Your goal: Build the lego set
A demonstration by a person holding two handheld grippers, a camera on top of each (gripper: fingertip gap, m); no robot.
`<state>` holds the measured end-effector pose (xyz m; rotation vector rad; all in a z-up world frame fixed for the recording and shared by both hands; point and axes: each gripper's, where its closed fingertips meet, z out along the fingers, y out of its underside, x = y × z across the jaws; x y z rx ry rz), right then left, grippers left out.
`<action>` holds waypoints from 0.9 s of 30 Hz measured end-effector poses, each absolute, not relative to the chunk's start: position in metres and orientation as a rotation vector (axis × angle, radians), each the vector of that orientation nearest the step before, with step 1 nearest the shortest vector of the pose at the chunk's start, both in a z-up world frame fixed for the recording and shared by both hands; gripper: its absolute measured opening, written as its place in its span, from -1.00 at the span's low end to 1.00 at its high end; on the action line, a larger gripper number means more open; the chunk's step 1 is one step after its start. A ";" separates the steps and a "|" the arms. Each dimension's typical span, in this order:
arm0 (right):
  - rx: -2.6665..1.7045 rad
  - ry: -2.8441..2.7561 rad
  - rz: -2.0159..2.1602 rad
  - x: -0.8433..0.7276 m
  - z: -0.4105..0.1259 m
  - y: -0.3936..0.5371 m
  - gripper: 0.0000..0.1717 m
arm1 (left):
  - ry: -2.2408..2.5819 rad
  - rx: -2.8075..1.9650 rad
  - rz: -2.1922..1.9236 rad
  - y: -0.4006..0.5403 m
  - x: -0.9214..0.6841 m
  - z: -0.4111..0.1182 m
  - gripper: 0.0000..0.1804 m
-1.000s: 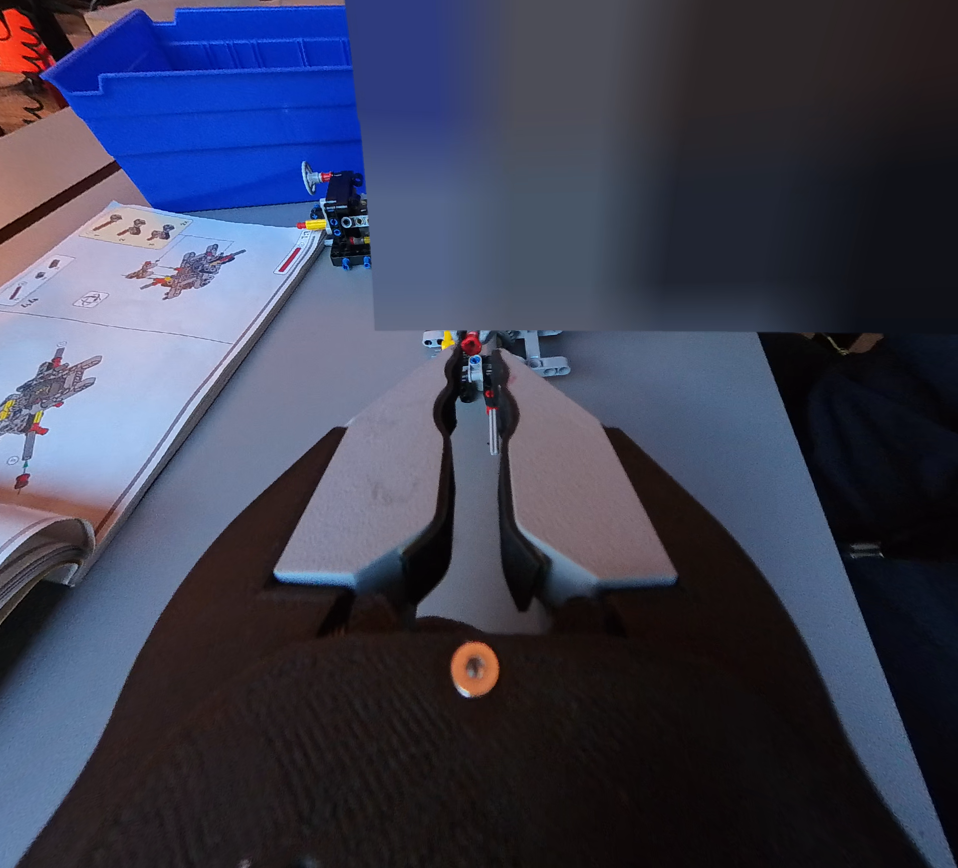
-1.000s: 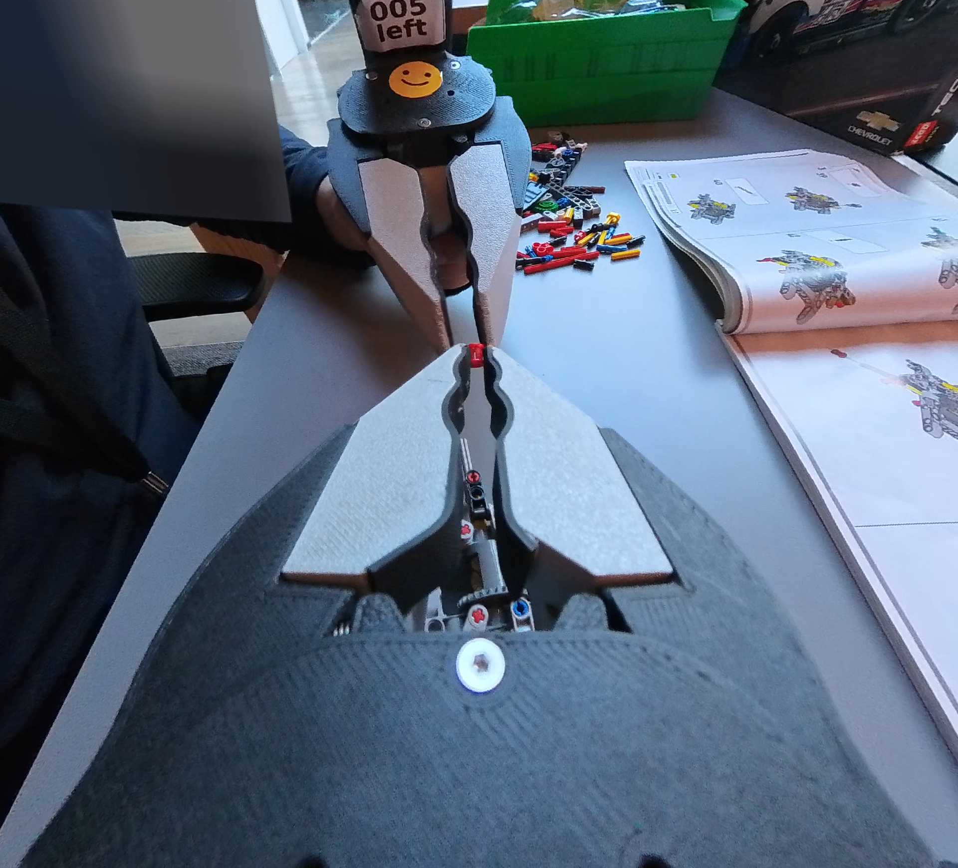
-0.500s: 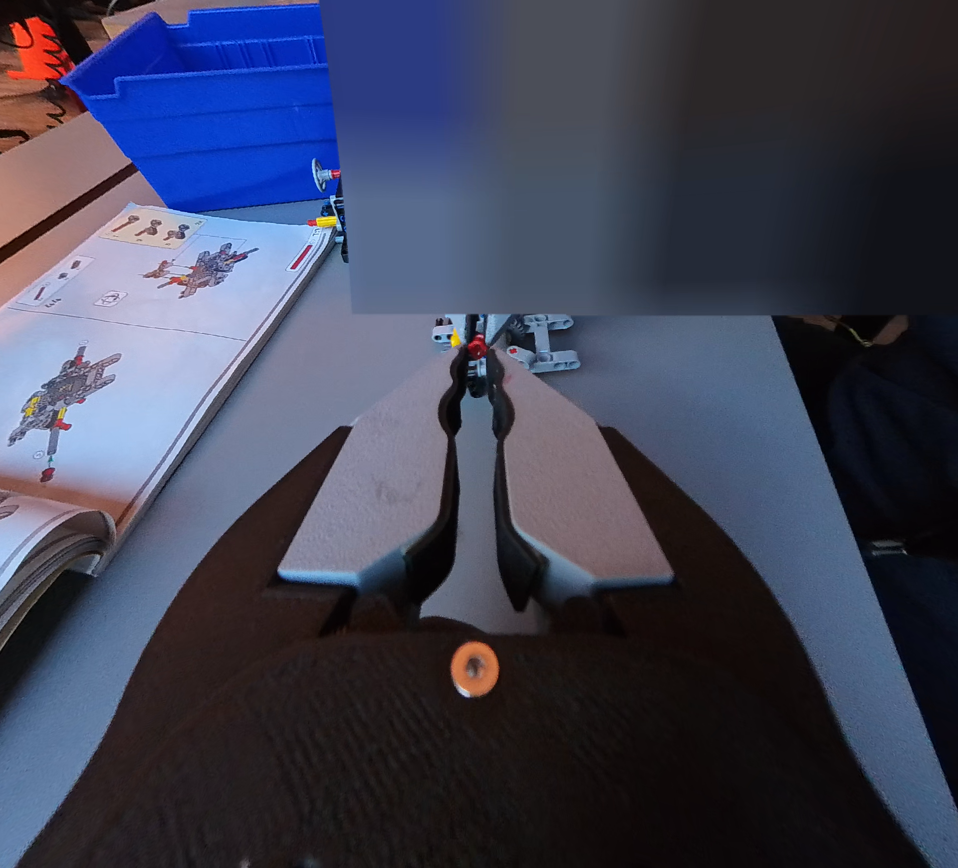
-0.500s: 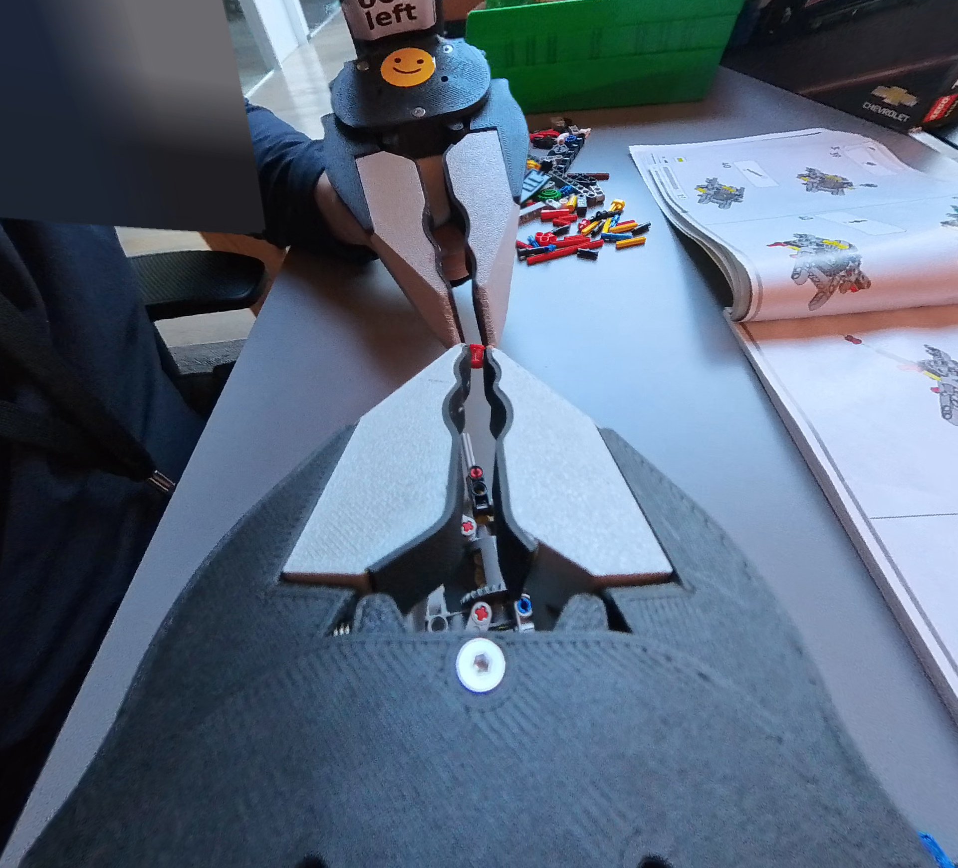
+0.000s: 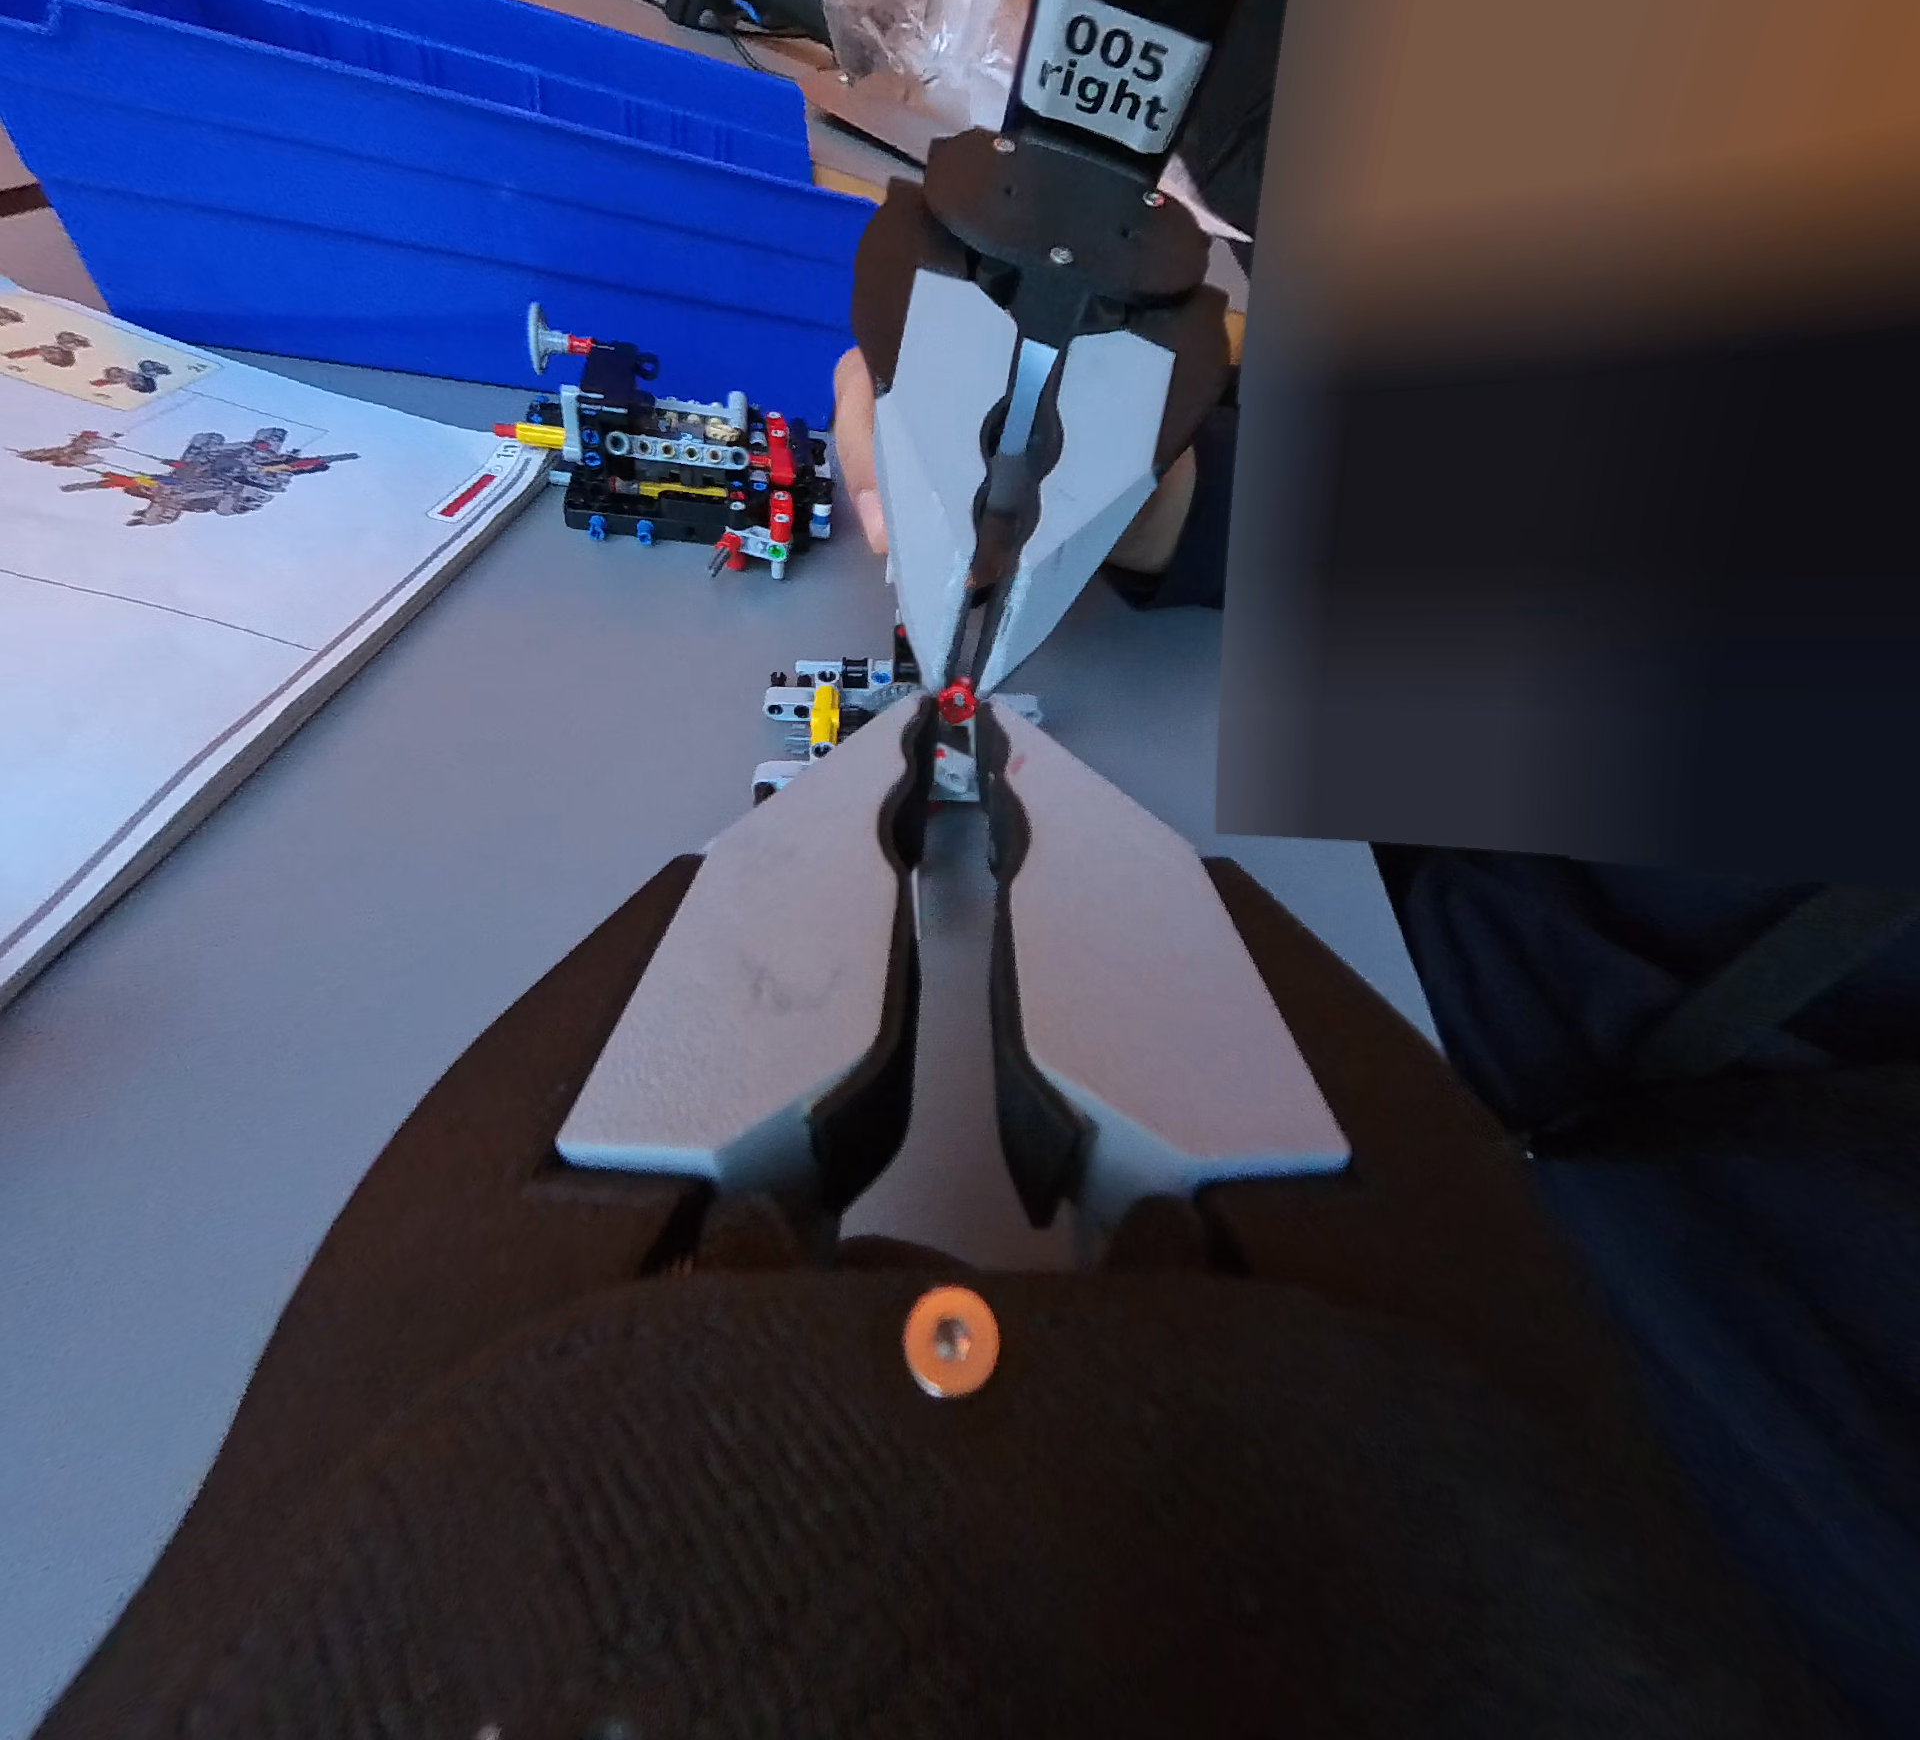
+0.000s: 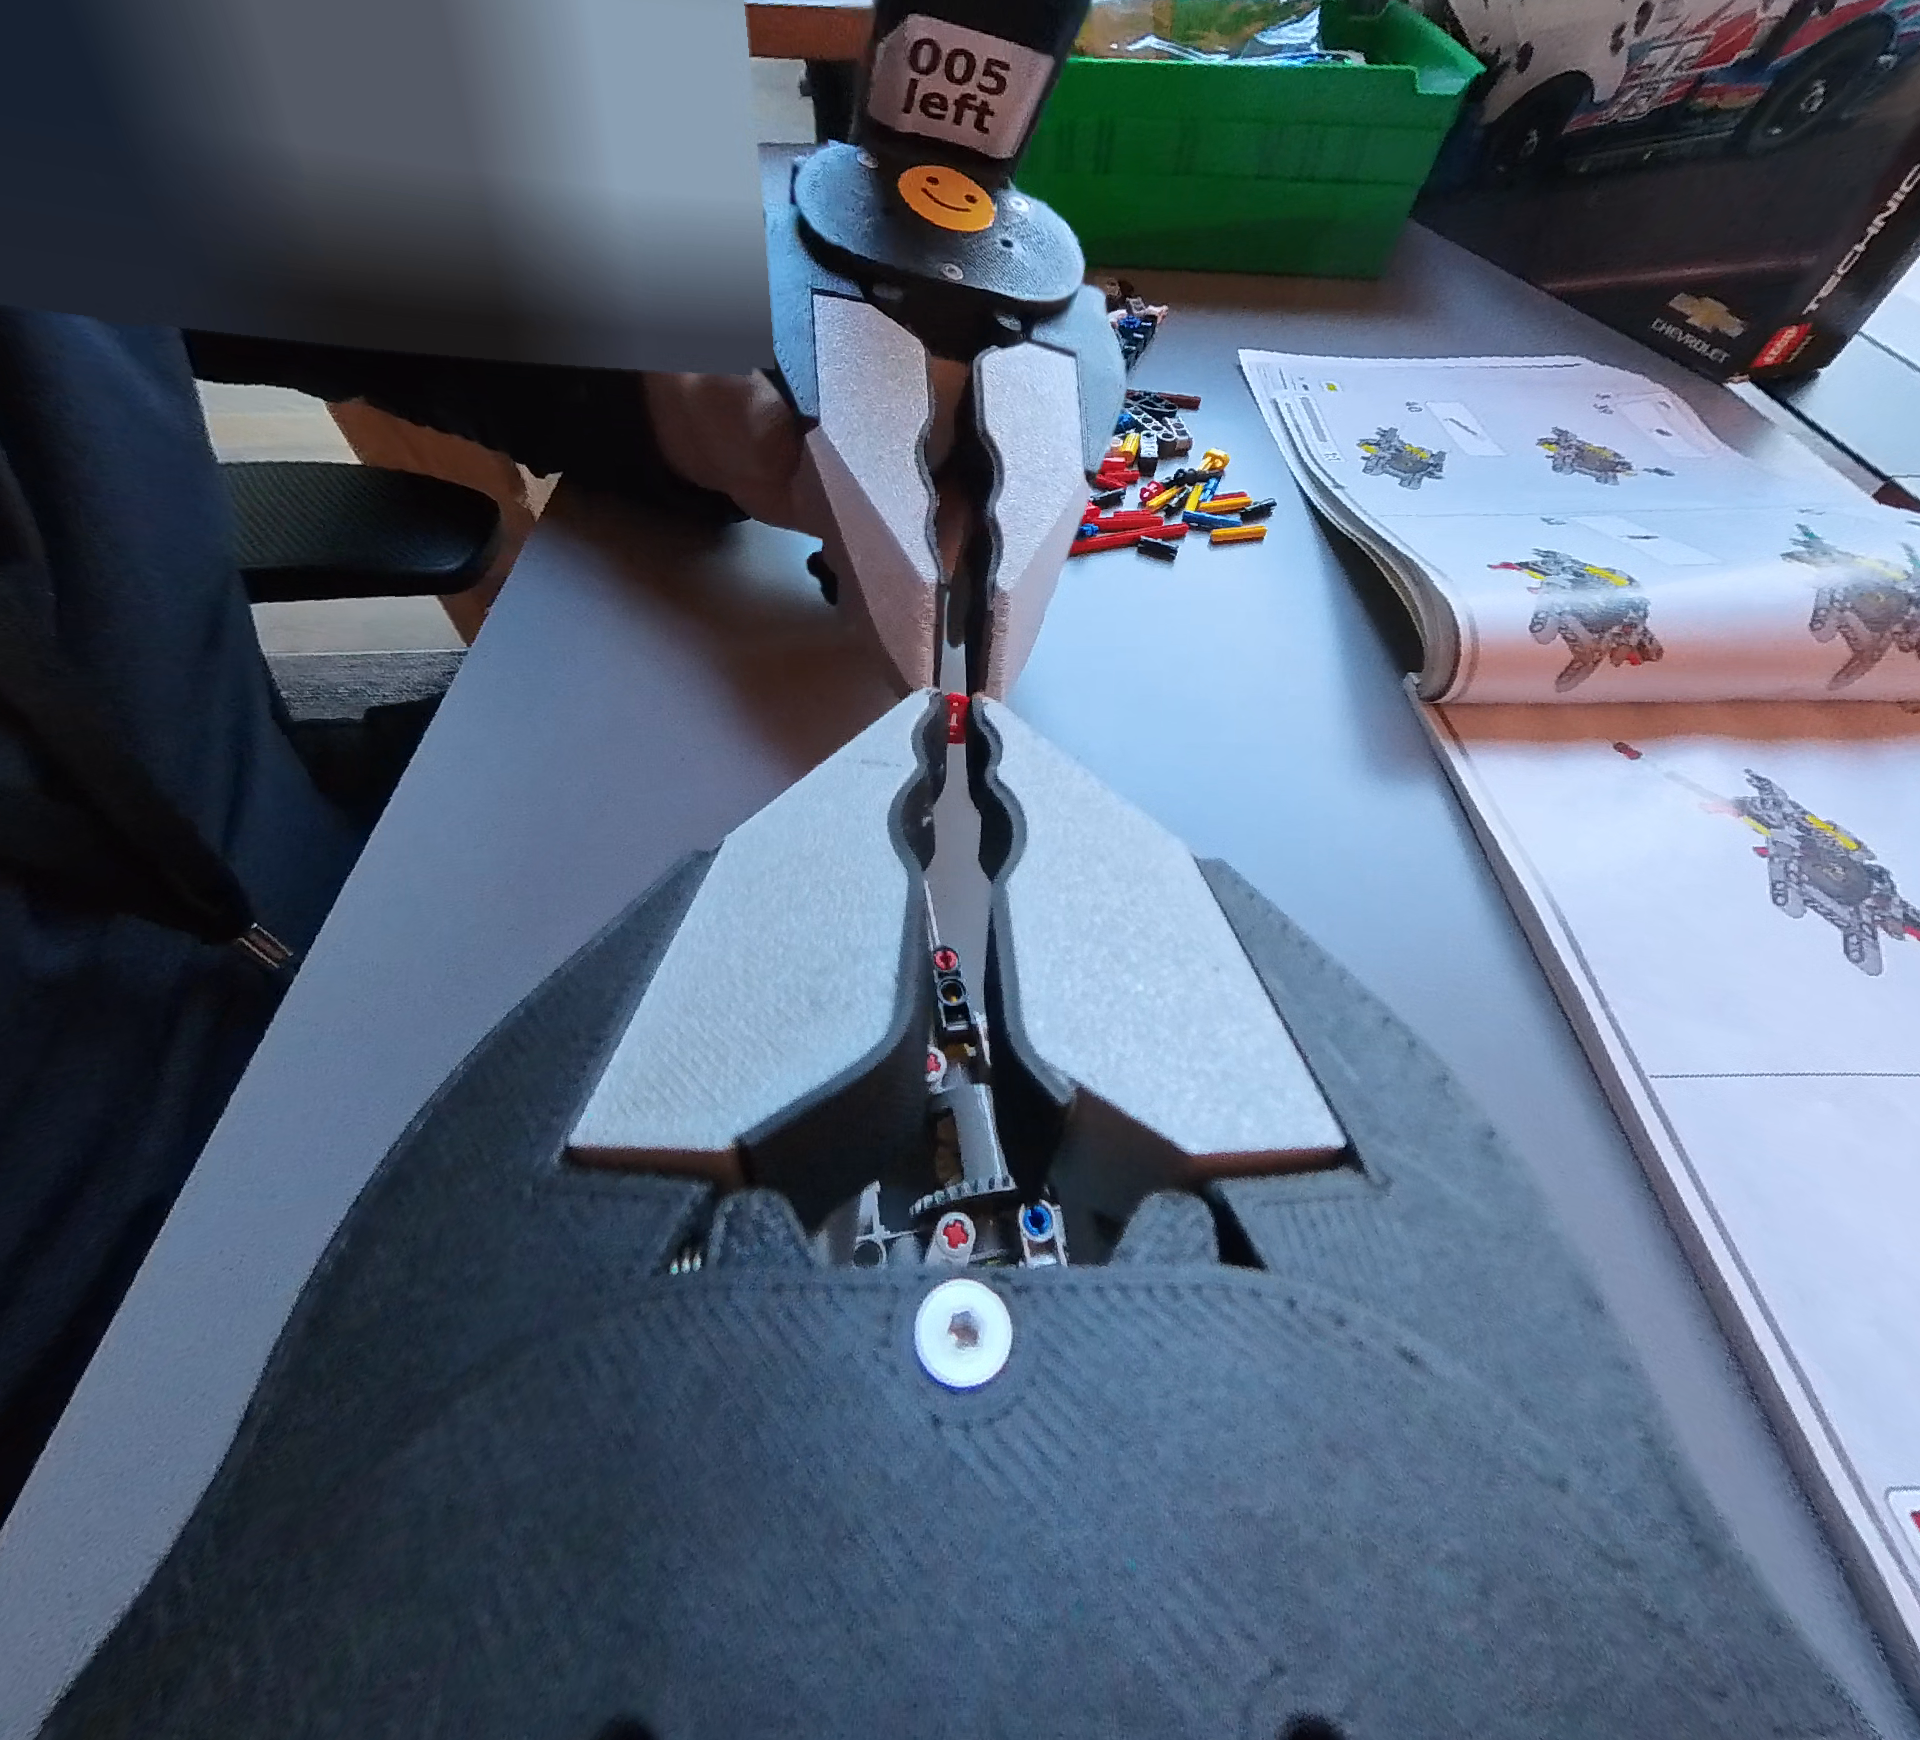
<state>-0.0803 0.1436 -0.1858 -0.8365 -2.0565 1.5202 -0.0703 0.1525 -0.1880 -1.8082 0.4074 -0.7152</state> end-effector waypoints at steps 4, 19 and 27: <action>-0.805 -2.053 1.494 -0.079 -0.184 0.142 -1.00 | 0.407 -1.797 -0.749 0.151 -0.070 -0.187 -0.96; -0.948 -1.941 1.695 -0.084 -0.172 0.156 -0.95 | 0.386 -1.734 -0.631 0.154 -0.081 -0.175 -0.96; -1.120 -1.893 2.021 -0.085 -0.164 0.149 -0.92 | 0.442 -1.654 -0.510 0.151 -0.081 -0.161 -0.96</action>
